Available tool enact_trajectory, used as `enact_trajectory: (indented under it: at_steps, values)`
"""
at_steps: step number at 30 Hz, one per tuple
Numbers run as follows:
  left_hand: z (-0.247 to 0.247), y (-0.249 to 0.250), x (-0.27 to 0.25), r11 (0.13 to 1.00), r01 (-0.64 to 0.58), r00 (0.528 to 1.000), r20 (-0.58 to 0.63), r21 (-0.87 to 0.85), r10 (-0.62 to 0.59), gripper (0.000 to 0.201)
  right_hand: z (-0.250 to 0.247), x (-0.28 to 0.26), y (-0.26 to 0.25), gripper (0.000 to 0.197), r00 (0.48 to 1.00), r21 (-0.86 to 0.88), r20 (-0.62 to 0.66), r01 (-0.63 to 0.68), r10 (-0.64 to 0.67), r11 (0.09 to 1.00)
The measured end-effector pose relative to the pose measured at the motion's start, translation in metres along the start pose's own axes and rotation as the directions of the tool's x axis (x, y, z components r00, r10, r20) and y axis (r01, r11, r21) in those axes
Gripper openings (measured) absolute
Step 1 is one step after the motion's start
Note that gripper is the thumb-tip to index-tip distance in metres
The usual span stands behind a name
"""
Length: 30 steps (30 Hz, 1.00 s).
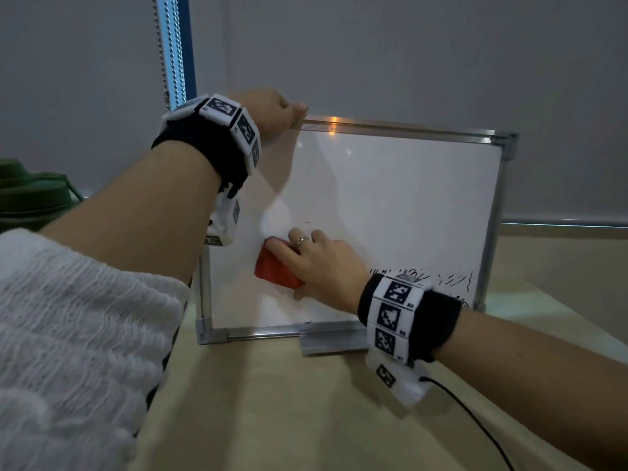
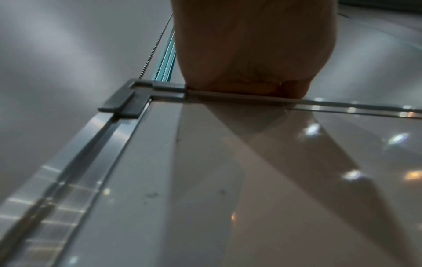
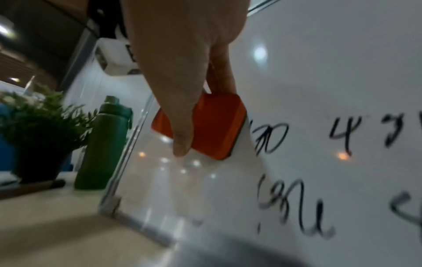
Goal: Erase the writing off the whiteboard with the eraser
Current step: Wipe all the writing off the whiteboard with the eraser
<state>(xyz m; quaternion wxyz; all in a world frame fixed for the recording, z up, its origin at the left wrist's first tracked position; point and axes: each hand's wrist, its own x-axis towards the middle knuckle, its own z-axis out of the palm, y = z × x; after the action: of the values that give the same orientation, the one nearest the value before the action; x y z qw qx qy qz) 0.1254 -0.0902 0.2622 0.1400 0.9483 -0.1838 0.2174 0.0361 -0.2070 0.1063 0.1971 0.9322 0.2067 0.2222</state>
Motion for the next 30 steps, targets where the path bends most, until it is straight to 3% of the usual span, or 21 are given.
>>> enact_trajectory:
  at_steps: [3,6,11,18,22,26,30]
  values:
    - [0.0,0.003,-0.001,1.0,0.014,1.0,0.0,0.014,-0.014,0.061,0.025,-0.014,-0.023,0.057,0.989,-0.022,0.054,0.142,-0.14,0.99]
    - [-0.002,0.005,-0.004,1.0,0.02,1.0,-0.005,0.01,-0.02,0.059,0.036,-0.009,-0.025,0.057,0.95,-0.031,0.005,0.313,-0.313,0.949]
    - [-0.002,0.007,-0.004,0.999,0.032,0.999,0.02,-0.026,-0.031,0.058,0.034,0.001,-0.03,0.056,0.933,-0.069,-0.092,0.343,-0.348,0.937]
    - [-0.003,0.006,-0.005,1.0,0.01,1.0,-0.006,-0.014,-0.011,0.058,0.025,-0.006,-0.029,0.073,0.974,0.118,0.064,0.21,-0.219,0.97]
    - [-0.002,0.004,-0.005,1.0,-0.003,1.0,-0.004,-0.024,0.003,0.059,0.029,-0.018,-0.008,0.084,0.972,0.023,0.135,0.193,-0.194,0.981]
    - [0.0,0.004,-0.004,1.0,-0.002,0.999,-0.036,-0.013,0.001,0.057,0.021,-0.005,-0.013,0.078,0.986,0.082,0.06,0.153,-0.158,0.985]
    - [-0.001,0.002,-0.004,1.0,-0.006,1.0,-0.025,-0.011,0.006,0.057,-0.007,0.019,-0.007,0.083,0.989,0.376,-0.087,-0.078,0.119,0.923]
